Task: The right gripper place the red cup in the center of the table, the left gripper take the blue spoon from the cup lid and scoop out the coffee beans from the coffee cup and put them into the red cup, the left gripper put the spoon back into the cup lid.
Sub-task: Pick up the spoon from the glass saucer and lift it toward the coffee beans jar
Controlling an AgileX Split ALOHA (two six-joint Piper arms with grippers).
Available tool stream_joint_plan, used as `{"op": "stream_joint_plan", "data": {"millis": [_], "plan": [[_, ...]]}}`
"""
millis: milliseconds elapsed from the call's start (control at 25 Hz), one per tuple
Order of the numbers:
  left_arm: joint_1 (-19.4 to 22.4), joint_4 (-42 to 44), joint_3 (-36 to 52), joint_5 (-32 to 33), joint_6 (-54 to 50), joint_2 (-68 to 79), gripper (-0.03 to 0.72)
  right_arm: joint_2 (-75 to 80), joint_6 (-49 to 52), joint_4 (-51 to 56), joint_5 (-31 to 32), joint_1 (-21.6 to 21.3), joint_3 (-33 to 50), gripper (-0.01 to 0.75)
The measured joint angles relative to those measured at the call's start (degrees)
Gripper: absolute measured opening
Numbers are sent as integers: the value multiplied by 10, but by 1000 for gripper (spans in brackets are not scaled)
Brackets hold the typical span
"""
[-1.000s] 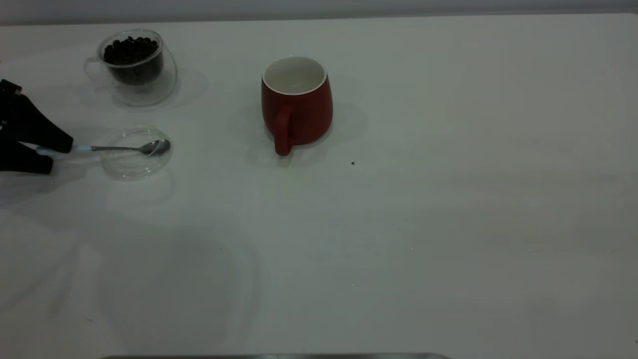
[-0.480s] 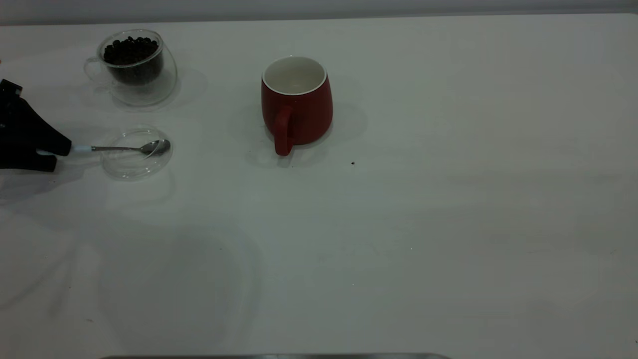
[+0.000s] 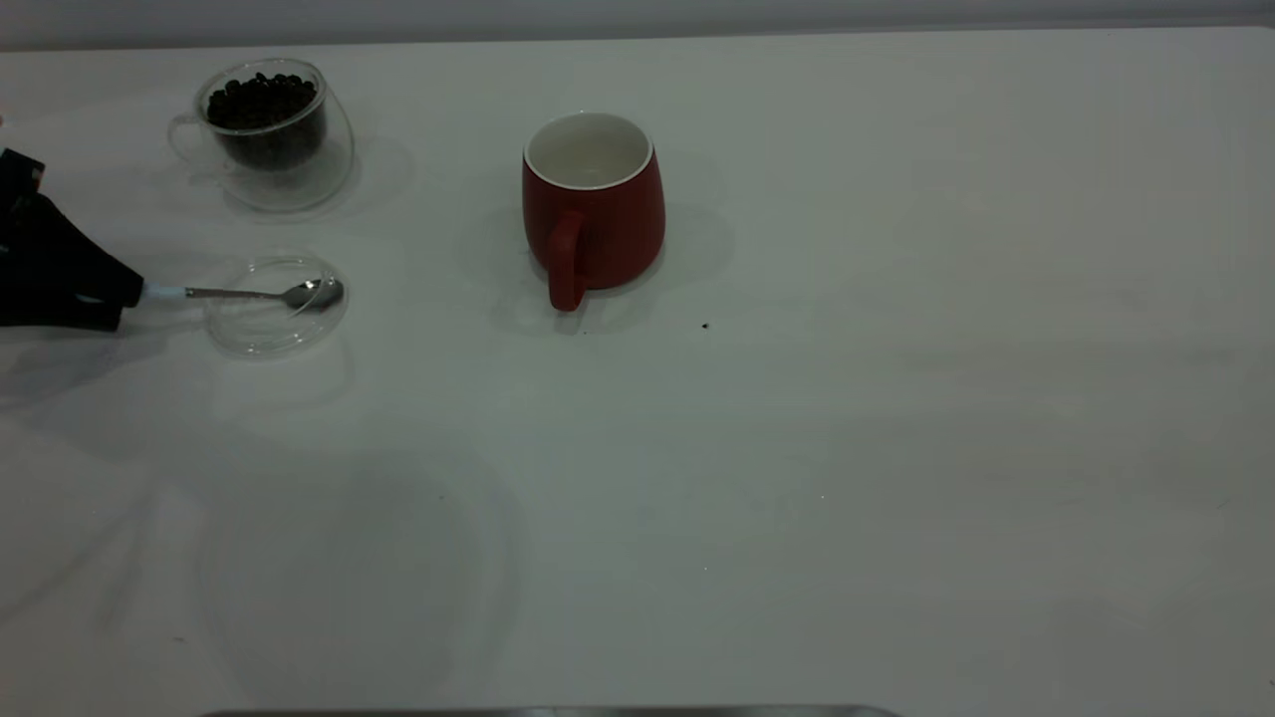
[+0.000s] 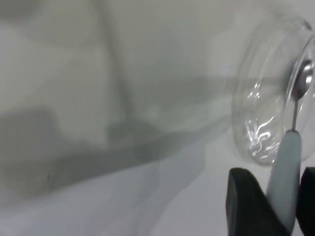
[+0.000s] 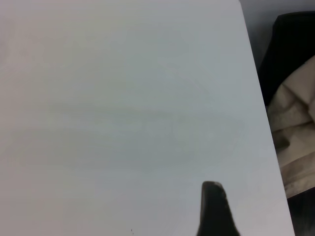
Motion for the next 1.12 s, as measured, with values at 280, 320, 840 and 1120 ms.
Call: {"op": "stream_joint_plan", "data": {"millis": [280,320,840,1120], "plan": [[0,-19,0,15,0,0,231,0,0,0,0,0,0,518],[0,-21,0,15,0,0,229,0,0,0,0,0,0,518],[0,-27,0,36,0,0,183,0,0,0,0,0,0,518],[0,-33,0,51,1,0,152,0,0,0,0,0,0,518]]}}
